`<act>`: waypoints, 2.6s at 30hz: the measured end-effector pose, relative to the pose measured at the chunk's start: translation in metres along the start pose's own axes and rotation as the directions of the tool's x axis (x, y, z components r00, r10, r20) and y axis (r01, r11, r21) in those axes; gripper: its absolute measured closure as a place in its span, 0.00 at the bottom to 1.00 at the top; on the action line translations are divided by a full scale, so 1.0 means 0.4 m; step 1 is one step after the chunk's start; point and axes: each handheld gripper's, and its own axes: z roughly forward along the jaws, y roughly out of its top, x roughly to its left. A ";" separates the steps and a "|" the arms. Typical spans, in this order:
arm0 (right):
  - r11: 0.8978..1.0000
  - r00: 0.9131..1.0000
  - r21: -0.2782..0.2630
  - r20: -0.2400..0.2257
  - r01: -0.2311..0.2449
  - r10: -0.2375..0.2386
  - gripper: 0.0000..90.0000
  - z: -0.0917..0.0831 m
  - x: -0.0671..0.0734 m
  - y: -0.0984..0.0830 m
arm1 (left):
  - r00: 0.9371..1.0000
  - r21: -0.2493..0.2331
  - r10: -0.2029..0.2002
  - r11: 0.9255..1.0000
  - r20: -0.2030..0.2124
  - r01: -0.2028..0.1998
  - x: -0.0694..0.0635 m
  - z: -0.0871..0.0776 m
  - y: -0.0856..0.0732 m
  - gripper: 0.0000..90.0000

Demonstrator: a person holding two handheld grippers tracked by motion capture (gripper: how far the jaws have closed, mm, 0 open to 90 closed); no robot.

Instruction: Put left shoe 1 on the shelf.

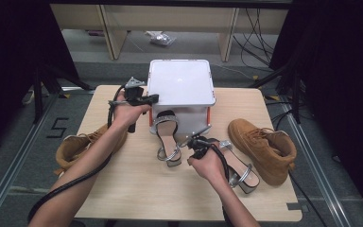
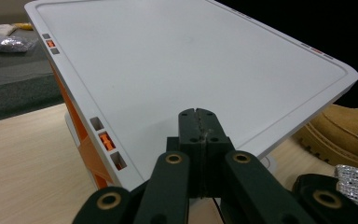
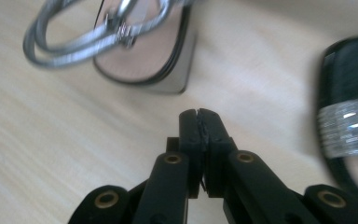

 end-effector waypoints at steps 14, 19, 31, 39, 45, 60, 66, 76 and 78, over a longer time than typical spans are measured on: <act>0.995 0.994 -0.020 -0.041 0.099 -0.100 0.98 0.099 0.073 -0.010 | 1.000 0.008 -0.001 1.000 -0.005 0.001 -0.002 0.000 0.002 0.99; 0.991 0.992 -0.054 -0.031 0.123 -0.125 0.99 0.104 0.076 0.003 | 1.000 0.010 0.004 1.000 -0.006 -0.004 -0.003 0.000 0.002 0.99; 0.995 0.994 -0.079 -0.083 0.064 -0.071 1.00 0.109 0.099 0.019 | 1.000 0.011 0.006 1.000 -0.008 -0.005 -0.004 0.001 0.004 0.99; 0.989 0.990 -0.099 -0.084 0.106 -0.115 1.00 0.097 0.112 0.061 | 1.000 0.008 0.007 1.000 -0.002 -0.007 -0.004 0.002 0.004 0.99; 0.988 0.990 -0.107 -0.077 0.112 -0.120 1.00 0.091 0.121 0.087 | 1.000 0.019 0.008 1.000 -0.007 -0.008 -0.004 0.001 0.006 0.99; 0.982 0.989 -0.121 -0.004 0.145 -0.147 1.00 0.101 0.128 0.137 | 1.000 0.022 0.010 1.000 -0.007 -0.010 -0.004 0.001 0.007 1.00; 0.977 0.985 -0.135 0.080 0.165 -0.155 1.00 0.104 0.118 0.160 | 1.000 0.021 0.009 1.000 -0.004 -0.009 -0.002 0.001 0.007 0.99; 0.971 0.979 -0.167 0.138 0.171 -0.149 1.00 0.111 0.115 0.211 | 1.000 0.023 0.012 1.000 -0.005 -0.012 -0.003 0.001 0.008 1.00; 0.970 0.982 -0.189 0.135 0.155 -0.131 1.00 0.116 0.113 0.218 | 1.000 0.019 0.007 1.000 -0.005 -0.007 -0.003 0.001 0.007 1.00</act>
